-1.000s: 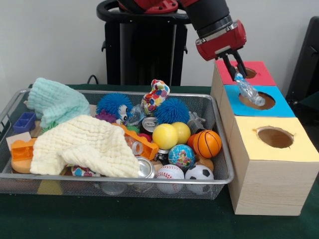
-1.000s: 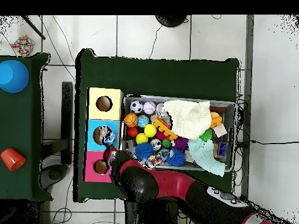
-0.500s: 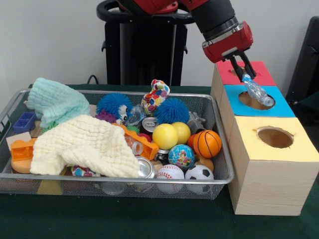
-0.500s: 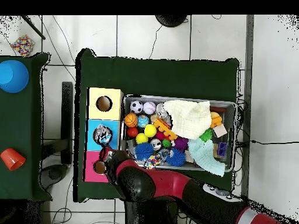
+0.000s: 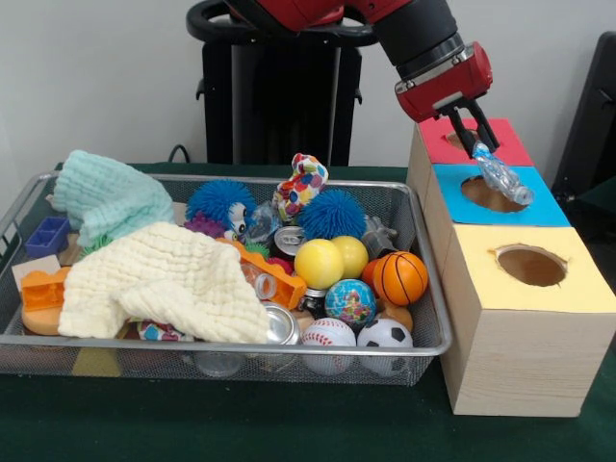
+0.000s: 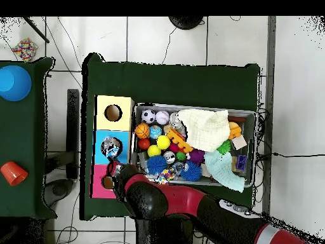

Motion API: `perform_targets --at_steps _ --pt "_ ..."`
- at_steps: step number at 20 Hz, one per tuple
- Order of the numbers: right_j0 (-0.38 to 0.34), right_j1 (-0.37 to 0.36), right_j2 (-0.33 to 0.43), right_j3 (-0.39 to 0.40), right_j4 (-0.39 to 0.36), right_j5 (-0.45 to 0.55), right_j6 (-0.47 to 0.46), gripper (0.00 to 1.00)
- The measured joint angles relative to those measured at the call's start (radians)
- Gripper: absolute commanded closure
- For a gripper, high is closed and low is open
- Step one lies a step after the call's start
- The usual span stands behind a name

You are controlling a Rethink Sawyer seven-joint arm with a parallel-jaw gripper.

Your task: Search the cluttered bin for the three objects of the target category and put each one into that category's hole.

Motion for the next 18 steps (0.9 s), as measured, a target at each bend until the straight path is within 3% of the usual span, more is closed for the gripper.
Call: perform_targets --at_steps 9,10,18 --pt "0.000 0.000 0.000 0.000 0.000 0.000 0.000 1.00" --pt "0.000 0.000 0.000 0.000 0.000 0.000 0.000 0.00" --pt "0.000 0.000 0.000 0.000 0.000 0.000 0.000 0.00"
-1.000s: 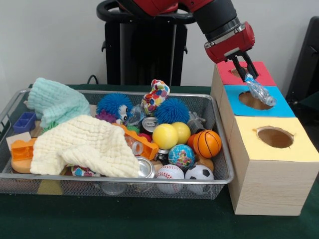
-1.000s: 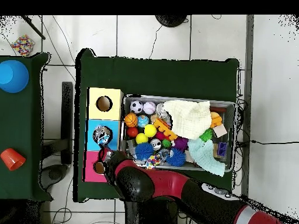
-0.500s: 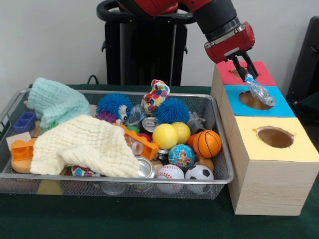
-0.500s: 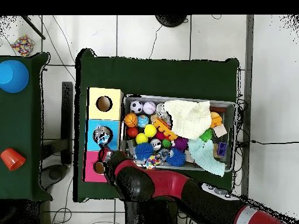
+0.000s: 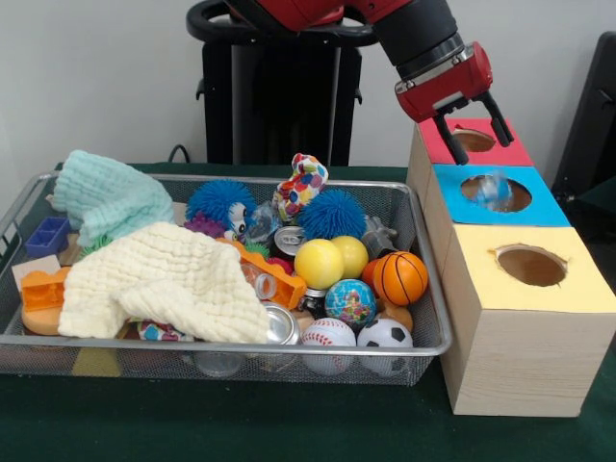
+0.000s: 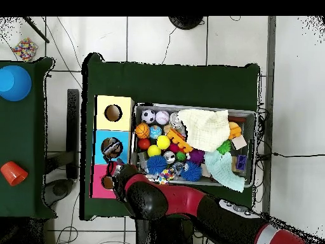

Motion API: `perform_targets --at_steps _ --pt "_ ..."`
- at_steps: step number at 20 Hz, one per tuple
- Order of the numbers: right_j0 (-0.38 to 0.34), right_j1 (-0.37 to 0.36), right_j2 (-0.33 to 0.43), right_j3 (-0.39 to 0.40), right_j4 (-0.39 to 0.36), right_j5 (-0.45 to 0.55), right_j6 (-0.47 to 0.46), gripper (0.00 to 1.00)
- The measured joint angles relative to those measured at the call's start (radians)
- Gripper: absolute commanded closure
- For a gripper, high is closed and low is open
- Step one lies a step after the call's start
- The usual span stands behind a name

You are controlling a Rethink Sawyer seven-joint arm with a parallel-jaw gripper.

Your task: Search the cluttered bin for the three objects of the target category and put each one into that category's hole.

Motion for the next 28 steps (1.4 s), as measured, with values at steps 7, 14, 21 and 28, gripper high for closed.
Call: perform_targets --at_steps 7,14,21,28 --pt "0.000 0.000 0.000 0.000 0.000 0.000 0.000 0.00" --pt "0.000 0.000 0.000 0.000 0.000 0.000 0.000 0.00" --pt "0.069 -0.095 -0.078 0.000 0.045 0.031 0.000 0.00" --pt "0.330 -0.271 -0.377 -0.039 0.118 0.266 0.000 0.00"
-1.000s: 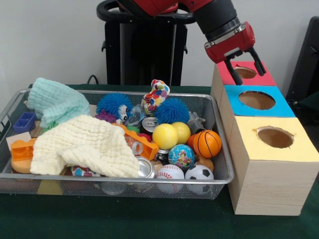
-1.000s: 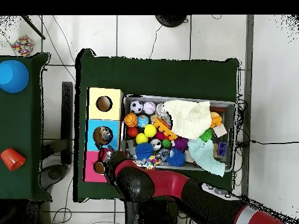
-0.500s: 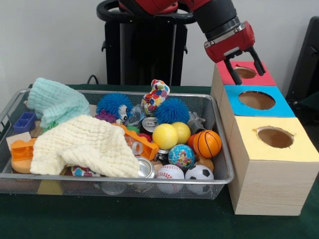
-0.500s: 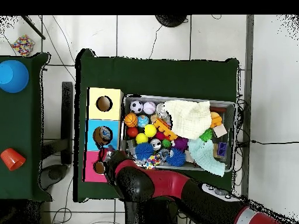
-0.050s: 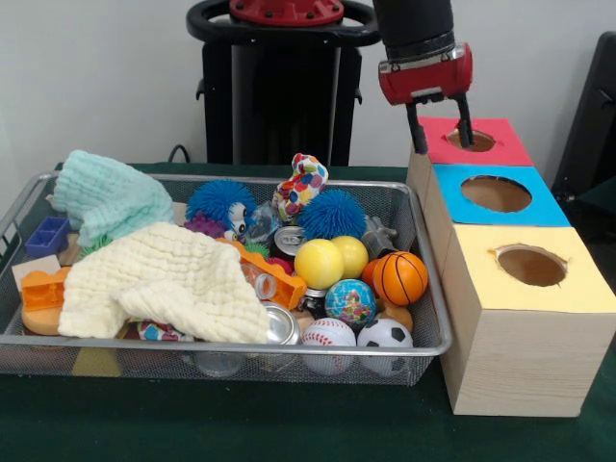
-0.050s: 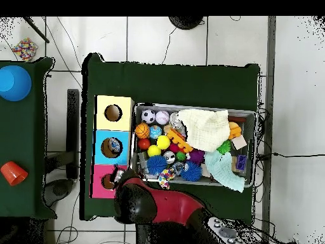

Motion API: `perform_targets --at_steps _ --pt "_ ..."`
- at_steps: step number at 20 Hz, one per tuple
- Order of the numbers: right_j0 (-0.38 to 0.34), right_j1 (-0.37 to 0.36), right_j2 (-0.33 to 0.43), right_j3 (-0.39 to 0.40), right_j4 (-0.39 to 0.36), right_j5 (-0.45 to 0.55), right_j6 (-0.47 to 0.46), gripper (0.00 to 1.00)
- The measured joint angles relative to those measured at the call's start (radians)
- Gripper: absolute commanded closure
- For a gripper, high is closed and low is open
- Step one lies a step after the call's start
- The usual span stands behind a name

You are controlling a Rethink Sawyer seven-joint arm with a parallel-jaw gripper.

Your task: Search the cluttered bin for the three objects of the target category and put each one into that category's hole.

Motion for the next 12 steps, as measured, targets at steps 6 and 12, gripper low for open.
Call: perform_targets --at_steps 6,12 --pt "0.230 -0.054 -0.262 -0.106 -0.007 0.197 0.000 0.00" --pt "0.365 -0.054 -0.451 -0.211 -0.010 0.249 0.000 0.00"
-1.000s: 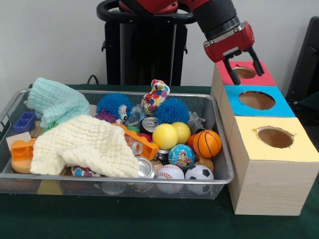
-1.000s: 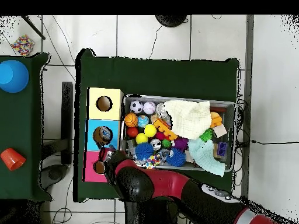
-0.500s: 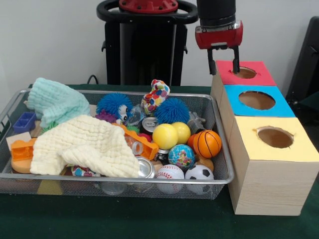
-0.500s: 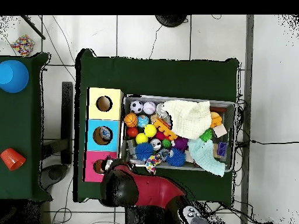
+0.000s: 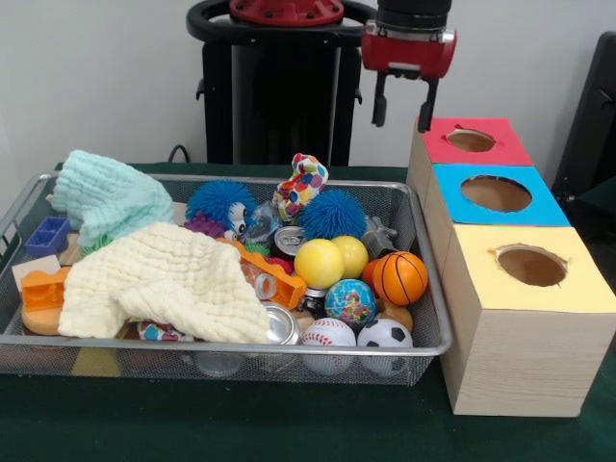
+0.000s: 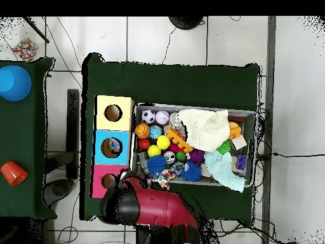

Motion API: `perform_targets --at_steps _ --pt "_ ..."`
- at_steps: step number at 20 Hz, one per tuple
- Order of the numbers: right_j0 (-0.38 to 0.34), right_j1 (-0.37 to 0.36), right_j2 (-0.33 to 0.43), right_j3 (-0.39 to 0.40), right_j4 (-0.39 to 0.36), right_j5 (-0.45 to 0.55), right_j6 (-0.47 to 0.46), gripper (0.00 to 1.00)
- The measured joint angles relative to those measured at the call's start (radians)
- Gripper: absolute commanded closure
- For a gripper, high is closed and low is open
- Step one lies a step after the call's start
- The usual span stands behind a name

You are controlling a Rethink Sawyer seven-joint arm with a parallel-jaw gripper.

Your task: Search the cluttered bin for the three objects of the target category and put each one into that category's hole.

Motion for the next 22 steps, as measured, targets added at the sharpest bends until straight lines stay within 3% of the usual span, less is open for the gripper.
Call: perform_targets --at_steps 4,12,22 --pt "0.058 0.018 -0.116 -0.075 0.001 0.000 0.000 0.00" --pt "0.090 0.072 -0.222 -0.173 0.006 0.000 0.000 0.00" --pt "0.068 0.115 -0.244 -0.238 0.010 0.000 0.000 0.00"
